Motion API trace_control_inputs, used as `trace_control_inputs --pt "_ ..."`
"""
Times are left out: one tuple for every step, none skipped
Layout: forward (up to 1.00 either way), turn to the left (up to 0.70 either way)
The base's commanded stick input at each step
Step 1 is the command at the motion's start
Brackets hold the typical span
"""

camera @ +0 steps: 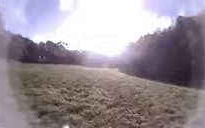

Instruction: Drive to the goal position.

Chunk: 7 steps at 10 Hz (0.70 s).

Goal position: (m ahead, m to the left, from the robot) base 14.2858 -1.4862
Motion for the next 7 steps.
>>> trace_control_inputs --pt "0.70 0.00" --pt "0.70 0.00" --pt "0.70 0.00" --pt "0.70 0.00" --pt "0.70 0.00" --pt "0.70 0.00" --pt "0.70 0.00"
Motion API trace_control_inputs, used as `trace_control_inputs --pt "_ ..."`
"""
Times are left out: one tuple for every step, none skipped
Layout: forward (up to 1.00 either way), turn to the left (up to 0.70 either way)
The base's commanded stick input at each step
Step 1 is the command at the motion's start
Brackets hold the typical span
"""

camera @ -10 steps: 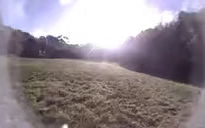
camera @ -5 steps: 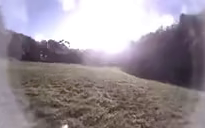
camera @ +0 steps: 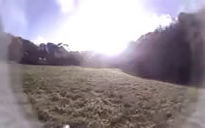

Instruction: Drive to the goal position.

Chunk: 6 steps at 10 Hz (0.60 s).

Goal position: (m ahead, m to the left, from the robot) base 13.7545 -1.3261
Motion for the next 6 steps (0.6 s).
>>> trace_control_inputs --pt "0.70 0.00" --pt "0.70 0.00" --pt "0.70 0.00" --pt "0.70 0.00" --pt "0.70 0.00" --pt "0.70 0.00"
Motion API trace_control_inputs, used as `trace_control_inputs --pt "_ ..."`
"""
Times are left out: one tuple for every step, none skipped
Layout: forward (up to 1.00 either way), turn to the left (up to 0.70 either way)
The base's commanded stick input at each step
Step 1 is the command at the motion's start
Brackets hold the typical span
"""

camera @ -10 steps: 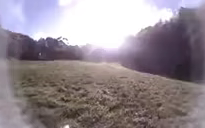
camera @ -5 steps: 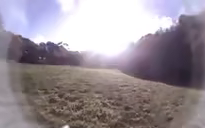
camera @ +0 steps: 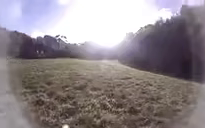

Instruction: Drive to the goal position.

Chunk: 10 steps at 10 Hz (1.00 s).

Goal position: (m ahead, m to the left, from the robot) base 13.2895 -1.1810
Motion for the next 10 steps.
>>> trace_control_inputs --pt "0.70 0.00" --pt "0.70 0.00" --pt "0.70 0.00" --pt "0.70 0.00" --pt "0.70 0.00" --pt "0.70 0.00" --pt "0.70 0.02" --pt "0.70 0.03" --pt "0.70 0.14" --pt "0.70 0.14"
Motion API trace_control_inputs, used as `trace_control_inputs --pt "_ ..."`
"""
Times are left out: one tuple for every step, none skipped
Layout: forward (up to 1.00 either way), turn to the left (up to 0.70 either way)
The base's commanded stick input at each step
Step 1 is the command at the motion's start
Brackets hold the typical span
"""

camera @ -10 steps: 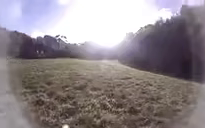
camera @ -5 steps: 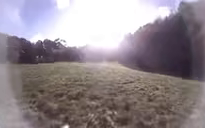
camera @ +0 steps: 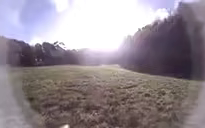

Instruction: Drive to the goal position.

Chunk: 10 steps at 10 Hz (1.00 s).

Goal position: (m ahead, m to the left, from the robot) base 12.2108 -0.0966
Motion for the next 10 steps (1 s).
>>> trace_control_inputs --pt "0.70 0.01" --pt "0.70 0.01" --pt "0.70 0.01" --pt "0.70 0.01" --pt "0.70 0.01" --pt "0.70 0.01" --pt "0.70 0.02" --pt "0.70 0.07" --pt "0.70 0.09" --pt "0.70 0.14"
